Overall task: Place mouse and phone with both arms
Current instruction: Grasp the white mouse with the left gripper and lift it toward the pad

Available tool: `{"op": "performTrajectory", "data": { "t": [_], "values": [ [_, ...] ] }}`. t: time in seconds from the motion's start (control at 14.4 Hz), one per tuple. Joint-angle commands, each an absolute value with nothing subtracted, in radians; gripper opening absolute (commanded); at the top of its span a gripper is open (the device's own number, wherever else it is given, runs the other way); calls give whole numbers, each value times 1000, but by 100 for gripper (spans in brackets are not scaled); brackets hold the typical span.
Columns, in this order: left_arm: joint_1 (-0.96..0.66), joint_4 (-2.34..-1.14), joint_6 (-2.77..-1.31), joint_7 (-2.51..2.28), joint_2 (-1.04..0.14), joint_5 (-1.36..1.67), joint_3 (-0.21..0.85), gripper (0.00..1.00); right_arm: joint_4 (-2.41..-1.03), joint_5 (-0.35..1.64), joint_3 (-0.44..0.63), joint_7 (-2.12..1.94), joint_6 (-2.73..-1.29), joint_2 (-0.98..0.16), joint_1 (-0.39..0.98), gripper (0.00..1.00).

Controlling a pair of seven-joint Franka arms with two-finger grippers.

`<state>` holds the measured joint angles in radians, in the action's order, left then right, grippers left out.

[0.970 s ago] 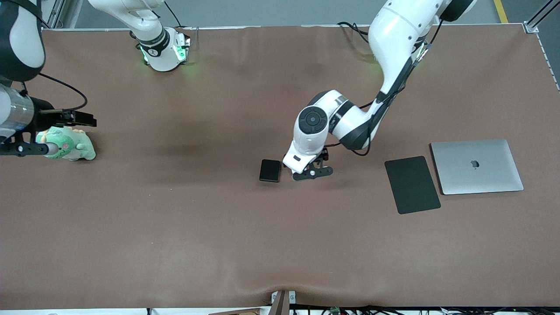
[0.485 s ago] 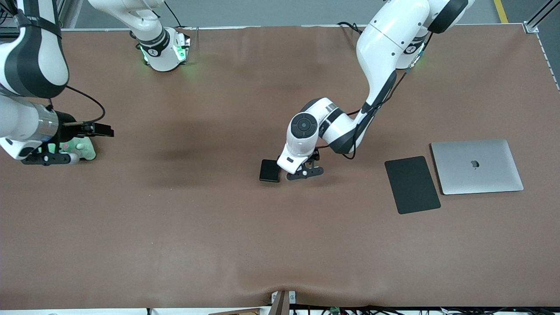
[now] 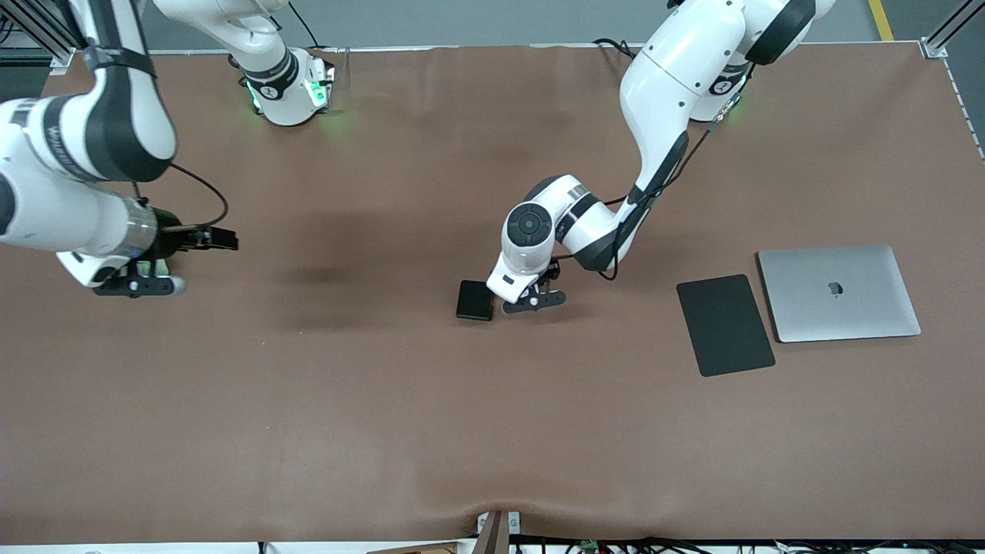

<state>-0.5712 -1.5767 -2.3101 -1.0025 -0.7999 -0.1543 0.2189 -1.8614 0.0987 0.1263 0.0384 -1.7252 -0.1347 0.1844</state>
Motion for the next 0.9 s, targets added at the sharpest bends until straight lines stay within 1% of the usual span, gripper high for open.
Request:
{"op": "performTrajectory", "data": {
  "t": [0.0,0.07,0.28,0.42,0.62,0.83],
  "values": [
    [-555,-1577,-2274,-1003,-746,-183,212,7,-1871,121,132,71,-1749,-141,209,100],
    [-543,-1571,-2237,-991,-714,-181,206,3,-1871,139,132,72,-1755,-141,215,100],
    [-428,-1581,-2142,-870,-617,-183,202,2,-1870,189,132,72,-1772,-146,235,100],
    [-338,-1598,-2096,-774,-577,-211,201,3,-1870,189,132,113,-1789,-155,262,100],
    [-183,-1650,-2094,-651,-552,-293,206,4,-1868,190,133,207,-1837,-176,346,100],
    [-57,-1687,-2111,-534,-555,-298,209,7,-1853,248,132,244,-1874,-189,383,100]
  ]
}}
